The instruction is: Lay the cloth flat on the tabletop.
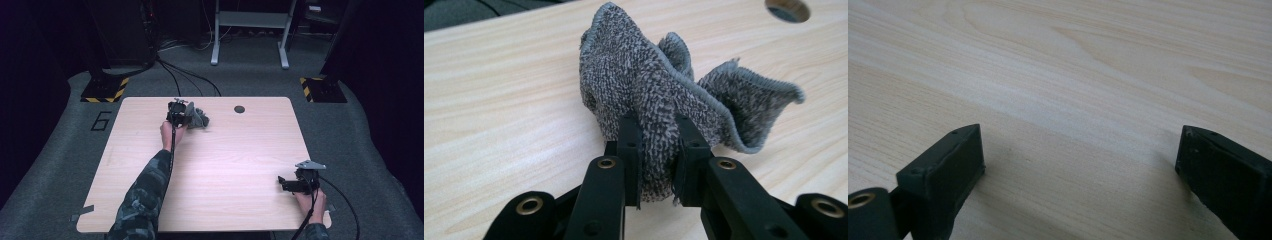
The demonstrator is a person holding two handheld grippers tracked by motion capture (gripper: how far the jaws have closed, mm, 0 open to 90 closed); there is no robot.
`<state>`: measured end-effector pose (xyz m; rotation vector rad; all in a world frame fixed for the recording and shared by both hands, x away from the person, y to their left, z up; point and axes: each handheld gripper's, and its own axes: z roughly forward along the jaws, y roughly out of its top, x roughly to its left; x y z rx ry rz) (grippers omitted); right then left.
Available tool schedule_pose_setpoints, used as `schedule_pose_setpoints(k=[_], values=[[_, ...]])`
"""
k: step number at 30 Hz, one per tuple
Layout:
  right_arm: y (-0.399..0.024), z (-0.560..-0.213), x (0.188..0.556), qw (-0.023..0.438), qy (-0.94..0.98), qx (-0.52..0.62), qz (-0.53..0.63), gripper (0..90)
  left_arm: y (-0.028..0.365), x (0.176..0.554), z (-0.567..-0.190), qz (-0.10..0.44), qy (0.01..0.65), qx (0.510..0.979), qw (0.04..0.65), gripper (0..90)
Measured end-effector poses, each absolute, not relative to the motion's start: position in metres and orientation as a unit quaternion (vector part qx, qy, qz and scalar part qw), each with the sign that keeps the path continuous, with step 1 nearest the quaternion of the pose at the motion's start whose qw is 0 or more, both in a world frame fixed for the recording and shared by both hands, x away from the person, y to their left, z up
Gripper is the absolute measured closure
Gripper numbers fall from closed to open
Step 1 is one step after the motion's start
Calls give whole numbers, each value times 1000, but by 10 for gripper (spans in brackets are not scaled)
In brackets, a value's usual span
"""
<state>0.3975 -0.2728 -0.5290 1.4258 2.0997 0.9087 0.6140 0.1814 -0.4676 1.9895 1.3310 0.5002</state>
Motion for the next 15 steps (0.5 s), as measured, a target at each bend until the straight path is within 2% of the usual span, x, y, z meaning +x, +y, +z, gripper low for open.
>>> schedule_pose_setpoints(k=[15], values=[[-273,-529,397,221,759,517,329,52,179,572,-432,201,462,766,400,774]])
